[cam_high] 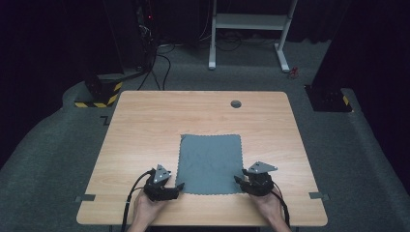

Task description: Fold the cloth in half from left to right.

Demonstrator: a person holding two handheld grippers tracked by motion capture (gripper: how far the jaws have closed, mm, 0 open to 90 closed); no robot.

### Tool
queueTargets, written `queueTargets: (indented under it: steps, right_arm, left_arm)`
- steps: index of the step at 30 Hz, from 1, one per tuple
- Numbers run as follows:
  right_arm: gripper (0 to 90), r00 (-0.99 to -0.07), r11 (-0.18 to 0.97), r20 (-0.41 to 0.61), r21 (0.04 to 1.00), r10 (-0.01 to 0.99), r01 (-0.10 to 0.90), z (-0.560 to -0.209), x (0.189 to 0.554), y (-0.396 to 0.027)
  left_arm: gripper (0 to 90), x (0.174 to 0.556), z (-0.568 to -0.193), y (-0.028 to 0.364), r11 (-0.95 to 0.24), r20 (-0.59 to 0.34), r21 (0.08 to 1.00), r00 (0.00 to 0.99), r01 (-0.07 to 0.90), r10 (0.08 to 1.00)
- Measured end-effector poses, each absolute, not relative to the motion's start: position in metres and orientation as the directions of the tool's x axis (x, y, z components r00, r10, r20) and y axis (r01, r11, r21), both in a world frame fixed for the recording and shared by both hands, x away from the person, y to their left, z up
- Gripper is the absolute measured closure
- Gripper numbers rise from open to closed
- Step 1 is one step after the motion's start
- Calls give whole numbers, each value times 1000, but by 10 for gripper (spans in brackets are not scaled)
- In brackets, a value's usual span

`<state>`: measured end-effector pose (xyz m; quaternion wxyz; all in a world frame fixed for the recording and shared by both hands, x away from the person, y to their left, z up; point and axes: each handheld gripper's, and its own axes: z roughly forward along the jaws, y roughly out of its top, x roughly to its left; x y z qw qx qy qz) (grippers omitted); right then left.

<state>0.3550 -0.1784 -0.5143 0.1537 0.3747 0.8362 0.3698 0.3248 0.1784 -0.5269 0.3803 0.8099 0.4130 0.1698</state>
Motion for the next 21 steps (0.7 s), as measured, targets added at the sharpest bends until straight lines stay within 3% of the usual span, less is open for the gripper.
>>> queueTargets:
  steps: [3, 21]
  right_arm:
    - [536, -687, 452, 8, 747, 727, 487, -510, 355, -172]
    - [665, -802, 546, -20, 742, 598, 389, -505, 354, -110]
  left_arm:
    - [294, 328, -524, 184, -339, -101, 744, 599, 575, 794]
    - [335, 382, -506, 199, -300, -114, 730, 542, 614, 832]
